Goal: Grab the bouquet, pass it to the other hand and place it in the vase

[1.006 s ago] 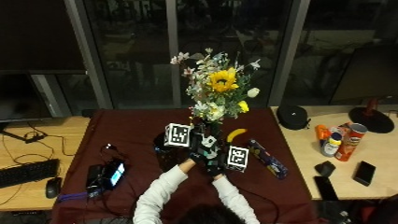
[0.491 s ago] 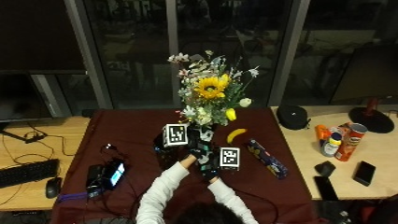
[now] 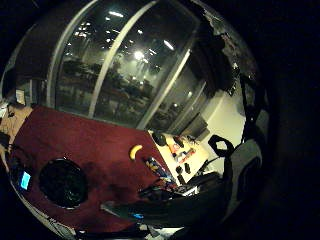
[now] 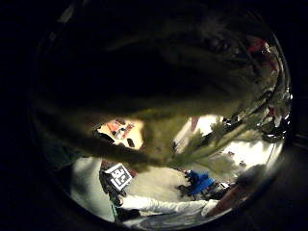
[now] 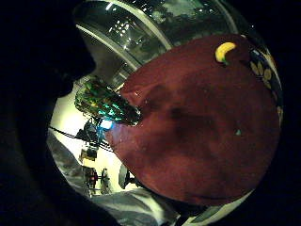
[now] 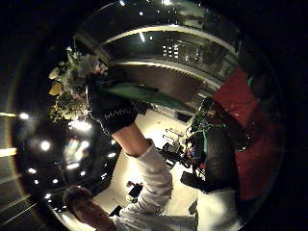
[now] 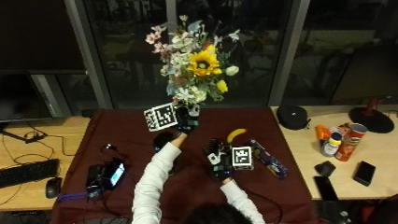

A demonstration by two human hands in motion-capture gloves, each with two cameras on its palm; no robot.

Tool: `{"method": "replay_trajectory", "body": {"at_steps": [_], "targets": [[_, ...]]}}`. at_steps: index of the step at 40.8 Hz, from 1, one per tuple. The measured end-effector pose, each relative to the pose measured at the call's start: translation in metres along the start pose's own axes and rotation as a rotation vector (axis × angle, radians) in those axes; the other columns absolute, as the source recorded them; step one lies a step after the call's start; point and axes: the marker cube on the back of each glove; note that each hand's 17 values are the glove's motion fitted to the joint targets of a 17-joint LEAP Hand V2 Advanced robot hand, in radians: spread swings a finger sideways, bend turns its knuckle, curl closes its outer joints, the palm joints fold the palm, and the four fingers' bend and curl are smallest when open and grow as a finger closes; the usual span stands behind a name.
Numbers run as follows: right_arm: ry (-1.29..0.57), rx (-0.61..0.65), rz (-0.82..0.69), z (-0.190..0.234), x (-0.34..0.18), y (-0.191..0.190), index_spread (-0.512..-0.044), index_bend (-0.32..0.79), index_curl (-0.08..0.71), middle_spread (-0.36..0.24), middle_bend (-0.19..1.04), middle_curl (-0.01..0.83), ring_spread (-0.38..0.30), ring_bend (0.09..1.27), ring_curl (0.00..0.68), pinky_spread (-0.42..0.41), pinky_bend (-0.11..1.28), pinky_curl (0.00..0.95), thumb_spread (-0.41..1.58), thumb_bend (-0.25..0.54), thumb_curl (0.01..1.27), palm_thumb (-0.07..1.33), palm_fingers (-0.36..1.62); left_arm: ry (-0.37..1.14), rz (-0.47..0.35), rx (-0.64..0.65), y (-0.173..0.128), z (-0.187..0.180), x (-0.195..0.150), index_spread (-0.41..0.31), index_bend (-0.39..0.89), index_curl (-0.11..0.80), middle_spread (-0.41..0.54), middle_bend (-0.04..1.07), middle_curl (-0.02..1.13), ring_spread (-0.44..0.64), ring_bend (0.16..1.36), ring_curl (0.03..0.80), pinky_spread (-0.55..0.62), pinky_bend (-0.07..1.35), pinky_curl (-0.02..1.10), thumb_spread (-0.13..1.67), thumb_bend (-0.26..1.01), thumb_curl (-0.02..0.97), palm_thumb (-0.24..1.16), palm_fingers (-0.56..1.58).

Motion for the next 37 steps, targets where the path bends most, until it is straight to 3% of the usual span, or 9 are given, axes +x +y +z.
{"method": "replay_trajectory", "body": {"at_steps": [5, 11, 16, 22, 26, 29, 33, 35, 37], "targets": [[0.012, -0.007, 0.005, -0.008, 0.003, 0.0, -0.245, 0.07, 0.338, -0.176, 0.38, 0.476, -0.199, 0.7, 0.421, -0.174, 0.66, 0.389, 0.96, -0.021, 0.51, 0.86, 0.93, -0.084, 0.0, 0.146, -0.037, -0.025, 0.004, -0.288, 0.28, 0.466, -0.361, 0.79, 0.59, -0.38, 0.91, 0.483, -0.42, 0.72, 0.5, 0.9, -0.02, 0.495, 0.77, 1.38], [-0.106, -0.092, -0.18, 0.001, -0.009, 0.0, -0.242, 0.07, 0.308, -0.158, 0.35, 0.474, -0.201, 0.68, 0.426, -0.171, 0.64, 0.38, 0.96, -0.02, 0.52, 0.87, 0.95, -0.204, -0.03, 0.281, -0.06, -0.049, -0.009, -0.292, 0.28, 0.489, -0.358, 0.79, 0.6, -0.38, 0.91, 0.485, -0.42, 0.74, 0.5, 0.91, -0.03, 0.496, 0.77, 1.38], [0.009, -0.115, -0.003, 0.003, 0.011, 0.006, -0.242, 0.09, 0.297, -0.145, 0.33, 0.474, -0.196, 0.64, 0.425, -0.134, 0.62, 0.376, 0.97, -0.021, 0.53, 0.87, 0.92, -0.22, -0.081, 0.31, -0.062, -0.059, -0.028, -0.294, 0.27, 0.506, -0.355, 0.8, 0.6, -0.38, 0.92, 0.487, -0.42, 0.75, 0.5, 0.91, -0.03, 0.494, 0.77, 1.37], [-0.016, -0.119, -0.079, 0.005, 0.009, 0.007, -0.242, 0.09, 0.284, -0.139, 0.32, 0.475, -0.192, 0.59, 0.415, -0.11, 0.59, 0.365, 1.0, -0.02, 0.53, 0.86, 0.91, -0.202, -0.141, 0.29, -0.052, -0.06, -0.05, -0.296, 0.26, 0.525, -0.354, 0.8, 0.6, -0.38, 0.92, 0.489, -0.42, 0.75, 0.51, 0.92, -0.03, 0.491, 0.77, 1.37], [0.042, -0.127, -0.045, 0.004, 0.019, 0.008, -0.242, 0.09, 0.275, -0.136, 0.3, 0.475, -0.192, 0.58, 0.413, -0.103, 0.58, 0.36, 1.01, -0.02, 0.53, 0.85, 0.92, -0.203, -0.154, 0.274, -0.045, -0.059, -0.063, -0.298, 0.25, 0.536, -0.353, 0.8, 0.6, -0.38, 0.92, 0.49, -0.42, 0.75, 0.51, 0.92, -0.03, 0.49, 0.77, 1.37], [0.004, -0.144, -0.065, 0.007, 0.017, 0.01, -0.242, 0.09, 0.268, -0.135, 0.3, 0.476, -0.192, 0.57, 0.414, -0.1, 0.56, 0.355, 1.02, -0.021, 0.53, 0.85, 0.93, -0.19, -0.157, 0.255, -0.037, -0.056, -0.077, -0.299, 0.25, 0.544, -0.354, 0.8, 0.59, -0.38, 0.92, 0.491, -0.42, 0.75, 0.51, 0.92, -0.03, 0.489, 0.77, 1.36], [0.033, -0.177, 0.068, 0.008, 0.025, 0.018, -0.242, 0.09, 0.263, -0.132, 0.29, 0.476, -0.192, 0.56, 0.415, -0.09, 0.55, 0.355, 1.02, -0.02, 0.53, 0.85, 0.93, -0.14, -0.191, 0.179, -0.015, -0.055, -0.1, -0.299, 0.24, 0.551, -0.354, 0.8, 0.6, -0.38, 0.92, 0.492, -0.42, 0.76, 0.51, 0.92, -0.03, 0.488, 0.76, 1.36], [0.039, -0.188, 0.102, 0.008, 0.033, 0.023, -0.242, 0.1, 0.261, -0.131, 0.28, 0.478, -0.193, 0.55, 0.414, -0.083, 0.55, 0.354, 1.03, -0.017, 0.54, 0.85, 0.92, -0.101, -0.235, 0.041, 0.008, -0.055, -0.121, -0.3, 0.24, 0.556, -0.354, 0.8, 0.59, -0.38, 0.92, 0.492, -0.42, 0.76, 0.51, 0.93, -0.04, 0.48, 0.73, 1.36], [0.049, -0.192, 0.133, 0.006, 0.039, 0.029, -0.242, 0.1, 0.261, -0.126, 0.28, 0.478, -0.188, 0.54, 0.415, -0.067, 0.54, 0.353, 1.04, -0.018, 0.53, 0.85, 0.91, -0.058, -0.29, -0.183, 0.038, -0.055, -0.147, -0.301, 0.22, 0.553, -0.356, 0.8, 0.6, -0.38, 0.93, 0.492, -0.42, 0.76, 0.5, 0.96, -0.06, 0.458, 0.68, 1.36]]}}
